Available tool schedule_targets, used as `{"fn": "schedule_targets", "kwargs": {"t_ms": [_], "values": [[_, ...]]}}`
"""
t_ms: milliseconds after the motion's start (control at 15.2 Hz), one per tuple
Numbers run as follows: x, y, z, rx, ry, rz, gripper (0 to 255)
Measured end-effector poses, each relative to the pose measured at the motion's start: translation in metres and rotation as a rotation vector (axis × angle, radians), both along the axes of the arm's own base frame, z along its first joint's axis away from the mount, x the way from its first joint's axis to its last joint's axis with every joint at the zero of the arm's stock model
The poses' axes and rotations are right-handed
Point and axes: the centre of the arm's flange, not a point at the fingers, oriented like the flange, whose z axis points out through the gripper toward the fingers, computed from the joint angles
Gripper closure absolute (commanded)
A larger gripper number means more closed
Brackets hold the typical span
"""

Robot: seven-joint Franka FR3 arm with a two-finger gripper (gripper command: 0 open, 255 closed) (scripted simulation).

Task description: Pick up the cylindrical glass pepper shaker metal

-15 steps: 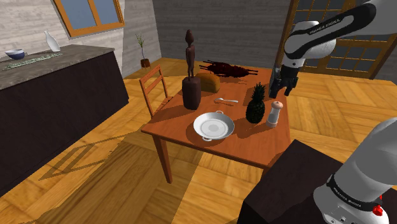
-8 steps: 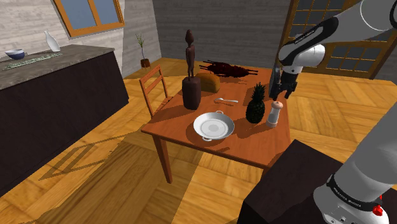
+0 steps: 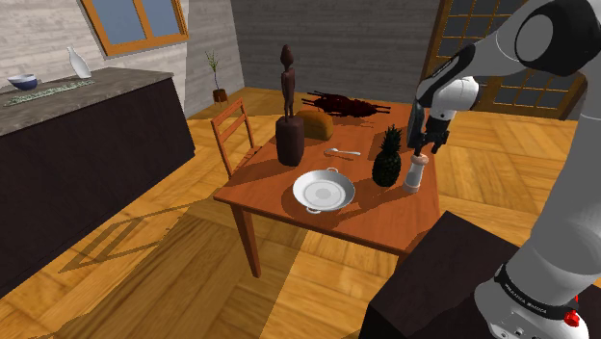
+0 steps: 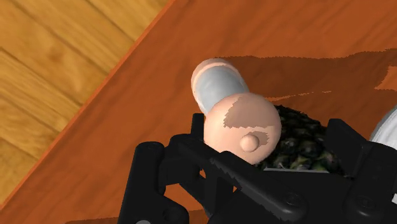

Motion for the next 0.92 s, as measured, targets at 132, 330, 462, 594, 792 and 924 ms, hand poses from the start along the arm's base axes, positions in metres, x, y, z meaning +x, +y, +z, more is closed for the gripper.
{"fn": "schedule_targets", "kwargs": {"t_ms": [132, 330, 462, 594, 792, 924], "values": [[0.001, -0.004, -0.012, 0.000, -0.001, -0.001, 0], [0.001, -0.005, -0.027, 0.001, -0.001, -0.002, 0], [0.001, -0.005, -0.037, 0.001, -0.001, -0.002, 0], [0.002, -0.005, -0.040, 0.001, -0.001, -0.002, 255], [0.002, -0.006, -0.040, -0.001, -0.004, -0.002, 255], [0.002, -0.006, -0.040, -0.001, -0.004, -0.002, 255]]}}
